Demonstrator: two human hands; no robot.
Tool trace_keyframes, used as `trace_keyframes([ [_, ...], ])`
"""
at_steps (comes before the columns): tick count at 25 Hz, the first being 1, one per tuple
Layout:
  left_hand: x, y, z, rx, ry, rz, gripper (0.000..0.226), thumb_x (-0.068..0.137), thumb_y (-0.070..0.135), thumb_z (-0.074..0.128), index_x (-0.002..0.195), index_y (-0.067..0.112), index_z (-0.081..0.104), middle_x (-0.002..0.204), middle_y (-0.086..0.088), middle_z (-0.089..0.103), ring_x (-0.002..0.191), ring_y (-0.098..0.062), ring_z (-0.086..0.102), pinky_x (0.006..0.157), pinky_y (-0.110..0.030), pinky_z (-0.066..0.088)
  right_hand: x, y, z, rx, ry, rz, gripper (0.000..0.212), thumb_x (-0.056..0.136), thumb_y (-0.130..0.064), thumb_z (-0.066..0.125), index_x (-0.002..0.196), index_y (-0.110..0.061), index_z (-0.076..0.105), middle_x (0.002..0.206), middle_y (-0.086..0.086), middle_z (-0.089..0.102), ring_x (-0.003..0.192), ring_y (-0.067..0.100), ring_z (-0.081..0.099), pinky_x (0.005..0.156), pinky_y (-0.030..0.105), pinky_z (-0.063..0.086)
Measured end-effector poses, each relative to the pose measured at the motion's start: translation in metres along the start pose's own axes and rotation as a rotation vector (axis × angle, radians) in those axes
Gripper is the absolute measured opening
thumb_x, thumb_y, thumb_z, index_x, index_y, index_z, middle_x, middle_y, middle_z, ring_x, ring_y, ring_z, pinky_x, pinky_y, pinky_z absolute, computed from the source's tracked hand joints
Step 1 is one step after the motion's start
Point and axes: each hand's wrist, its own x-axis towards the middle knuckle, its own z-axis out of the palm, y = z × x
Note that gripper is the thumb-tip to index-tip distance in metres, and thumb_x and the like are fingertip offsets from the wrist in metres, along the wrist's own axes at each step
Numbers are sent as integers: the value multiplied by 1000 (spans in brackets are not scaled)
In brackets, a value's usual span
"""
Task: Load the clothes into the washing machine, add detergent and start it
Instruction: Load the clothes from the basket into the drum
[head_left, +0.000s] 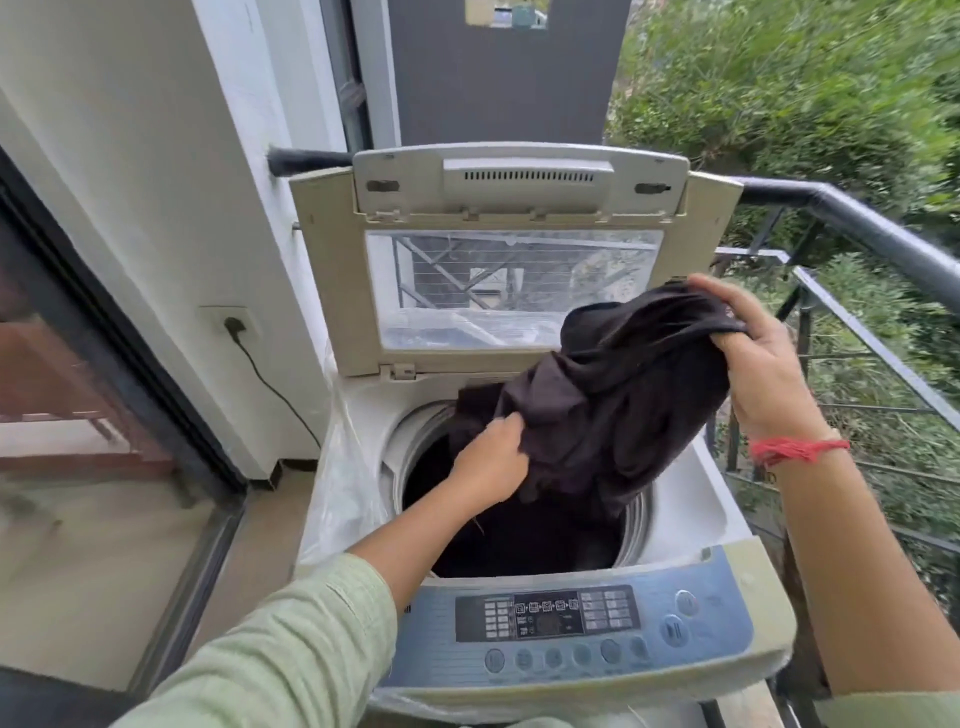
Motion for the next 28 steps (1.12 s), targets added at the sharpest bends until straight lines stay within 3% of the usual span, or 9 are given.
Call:
trace_keyframes([
  [5, -10, -70, -4, 497, -206, -328, 35, 84, 17, 58, 116, 14, 45, 123, -9, 49, 113, -30, 50, 90, -40, 41, -4, 45, 2, -1101, -993, 392, 30, 77, -15, 74, 101, -30, 64, 90, -7, 61, 87, 15, 58, 64, 9, 42],
  [7, -6, -80, -8, 450, -257, -299, 62, 74, 26, 73, 126, 19, 39, 127, -5, 45, 118, -27, 47, 99, -41, 35, 1, 59, 8, -1036, -864, 405, 36, 75, -22, 77, 109, -22, 63, 91, -2, 58, 84, 16, 55, 65, 18, 42],
  [10, 0, -82, -1, 323, -269, -215, 74, 73, 40, 73, 134, 23, 35, 132, -4, 41, 124, -25, 41, 104, -40, 32, 9, 84, 27, -756, -255, 201, 26, 83, -22, 67, 108, -18, 64, 83, 1, 61, 83, 22, 62, 75, 31, 50],
  [12, 1, -83, 10, 276, -230, -190, 66, 77, 42, 67, 133, 23, 38, 134, -6, 40, 129, -26, 36, 108, -44, 29, 9, 123, 44, -978, -277, 32, 44, 78, -22, 64, 122, -19, 58, 104, 8, 64, 98, 29, 62, 88, 38, 49],
  [16, -9, -93, 39, 303, -360, -254, 60, 82, 44, 62, 133, 22, 39, 143, -9, 31, 140, -28, 18, 116, -50, 10, -46, 219, 93, -1419, -1478, 513, 84, 81, -18, 65, 150, -23, 17, 154, 15, 22, 130, 31, 43, 104, 36, 41],
  [19, -21, -108, 48, 315, -363, -285, 53, 83, 46, 60, 128, 24, 44, 146, -8, 29, 142, -27, 13, 116, -48, 11, -73, 227, 116, -1480, -1749, 711, 50, 96, -18, 44, 144, -10, 33, 149, 3, 34, 128, 27, 45, 105, 39, 40],
  [21, -31, -115, 48, 326, -309, -284, 50, 84, 44, 59, 127, 24, 44, 147, -7, 28, 144, -27, 9, 116, -47, 8, -69, 210, 124, -1515, -1680, 641, 39, 98, -17, 44, 125, 10, 47, 134, 6, 49, 122, 24, 49, 106, 38, 36],
  [23, -40, -120, 39, 320, -214, -280, 48, 86, 42, 58, 129, 24, 44, 150, -7, 25, 145, -26, 3, 116, -45, 4, -61, 215, 127, -1352, -1471, 489, 29, 92, -11, 49, 112, 7, 60, 123, 10, 60, 116, 24, 56, 102, 35, 40],
  [28, -60, -119, -3, 157, 88, -201, 40, 88, 38, 57, 125, 26, 47, 148, -4, 28, 145, -23, 0, 115, -41, -5, -22, 185, 117, -897, -562, 285, 35, 85, -21, 62, 120, -14, 62, 122, 9, 62, 114, 28, 58, 98, 35, 45],
])
